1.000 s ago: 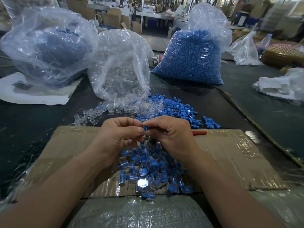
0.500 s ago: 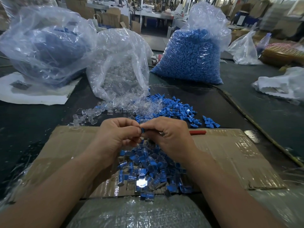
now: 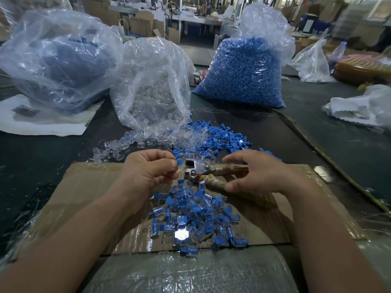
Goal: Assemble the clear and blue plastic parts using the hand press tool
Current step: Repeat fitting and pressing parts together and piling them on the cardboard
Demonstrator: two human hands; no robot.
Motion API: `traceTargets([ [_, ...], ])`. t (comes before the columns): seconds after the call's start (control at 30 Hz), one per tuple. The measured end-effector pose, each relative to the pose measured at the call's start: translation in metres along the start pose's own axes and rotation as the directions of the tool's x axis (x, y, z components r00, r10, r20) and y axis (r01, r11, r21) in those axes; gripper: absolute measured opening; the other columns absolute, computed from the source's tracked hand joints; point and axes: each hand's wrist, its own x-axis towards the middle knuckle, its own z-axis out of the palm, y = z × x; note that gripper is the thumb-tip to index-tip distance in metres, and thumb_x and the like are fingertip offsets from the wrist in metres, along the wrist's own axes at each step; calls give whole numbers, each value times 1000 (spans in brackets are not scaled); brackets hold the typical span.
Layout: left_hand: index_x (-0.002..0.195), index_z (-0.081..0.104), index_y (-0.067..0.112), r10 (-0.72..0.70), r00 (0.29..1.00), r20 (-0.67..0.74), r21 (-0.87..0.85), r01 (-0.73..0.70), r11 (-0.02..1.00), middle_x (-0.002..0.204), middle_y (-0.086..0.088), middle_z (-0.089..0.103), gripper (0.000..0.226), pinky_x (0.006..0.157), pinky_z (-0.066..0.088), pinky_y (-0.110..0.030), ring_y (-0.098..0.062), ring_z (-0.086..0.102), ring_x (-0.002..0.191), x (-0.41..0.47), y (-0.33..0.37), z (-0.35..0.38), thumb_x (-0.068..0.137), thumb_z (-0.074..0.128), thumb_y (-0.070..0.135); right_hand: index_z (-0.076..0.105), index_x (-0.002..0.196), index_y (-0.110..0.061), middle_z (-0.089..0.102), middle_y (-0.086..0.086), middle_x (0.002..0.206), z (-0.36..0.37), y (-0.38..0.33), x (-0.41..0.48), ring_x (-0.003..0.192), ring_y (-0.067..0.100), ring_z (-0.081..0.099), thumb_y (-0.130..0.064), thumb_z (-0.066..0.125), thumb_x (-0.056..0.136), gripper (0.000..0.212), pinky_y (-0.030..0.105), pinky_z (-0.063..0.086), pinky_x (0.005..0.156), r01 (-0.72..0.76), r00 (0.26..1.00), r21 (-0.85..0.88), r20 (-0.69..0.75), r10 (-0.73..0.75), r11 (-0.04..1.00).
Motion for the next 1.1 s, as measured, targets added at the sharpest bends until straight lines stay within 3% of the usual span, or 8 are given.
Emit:
traceTargets([
  [0.07, 62, 65, 8, 3, 1000, -3, -2, -3, 1000, 54, -5, 62, 12, 39, 46, -16, -13, 60, 46, 0, 0, 0, 51, 69, 8, 43, 129, -34, 40, -17, 109, 3, -1, 0, 106, 8, 40, -38, 79, 65, 73, 29, 33, 85, -22, 995, -36, 101, 26, 999],
  [0.17, 66, 62, 6, 5, 1000, 1, -6, -5, 1000, 53, -5, 62, 15, 40, 47, -16, -13, 60, 46, 0, 0, 0, 52, 68, 7, 43, 129, -34, 41, -15, 108, 5, -2, 2, 102, 8, 41, -38, 80, 63, 76, 29, 36, 85, -16, 996, -95, 83, 24, 995],
  [0.3, 69, 61, 5, 16, 1000, 15, -2, -16, 1000, 56, -5, 63, 15, 44, 50, -18, -13, 61, 49, 0, 0, -1, 55, 67, 7, 52, 110, -36, 48, -17, 93, 8, -10, 2, 86, 4, 46, -34, 73, 67, 47, 28, 42, 73, -7, 1000, -175, -7, 6, 984],
  [0.4, 71, 61, 4, 15, 1000, 14, -19, -15, 1000, 58, -7, 64, 15, 44, 51, -18, -13, 63, 51, 0, -1, -1, 57, 66, 6, 50, 98, -31, 49, -12, 86, 17, -19, 5, 77, 6, 44, -35, 65, 75, 28, 22, 31, 58, -15, 992, -340, -119, -28, 940],
  [0.47, 71, 61, 4, 20, 1000, 13, -26, -19, 999, 58, -7, 64, 14, 44, 50, -17, -14, 63, 51, 0, -1, -1, 58, 65, 5, 52, 95, -28, 52, -10, 84, 23, -23, 7, 75, 8, 46, -30, 60, 79, 18, 23, 32, 57, -32, 982, -362, -186, -39, 932],
  [0.8, 75, 56, 3, 93, 995, -33, -66, -95, 993, 57, -7, 65, 13, 48, 52, -18, -13, 64, 53, 0, -1, 2, 63, 60, 2, 44, 92, -25, 45, -8, 90, 24, -20, 9, 78, 10, 42, -17, 57, 81, 19, 26, 33, 60, 23, 928, -181, -362, -89, 983],
  [0.93, 75, 58, 7, 165, 983, -77, 10, -165, 986, 58, -2, 66, 10, 47, 52, -19, -13, 64, 55, 1, -3, 0, 76, 58, -3, 42, 91, -25, 49, -8, 84, 30, -27, 6, 71, 7, 44, -32, 57, 86, 17, 29, 34, 57, 127, 922, -81, -358, -148, 989],
  [1.1, 75, 60, 10, 200, 976, -84, 10, -200, 980, 63, -5, 68, 6, 52, 55, -23, -14, 66, 60, 0, -4, -2, 71, 60, 5, 40, 93, -26, 45, -10, 86, 34, -33, 4, 74, 6, 43, -31, 59, 84, 21, 24, 31, 56, 170, 936, -58, -303, -180, 984],
])
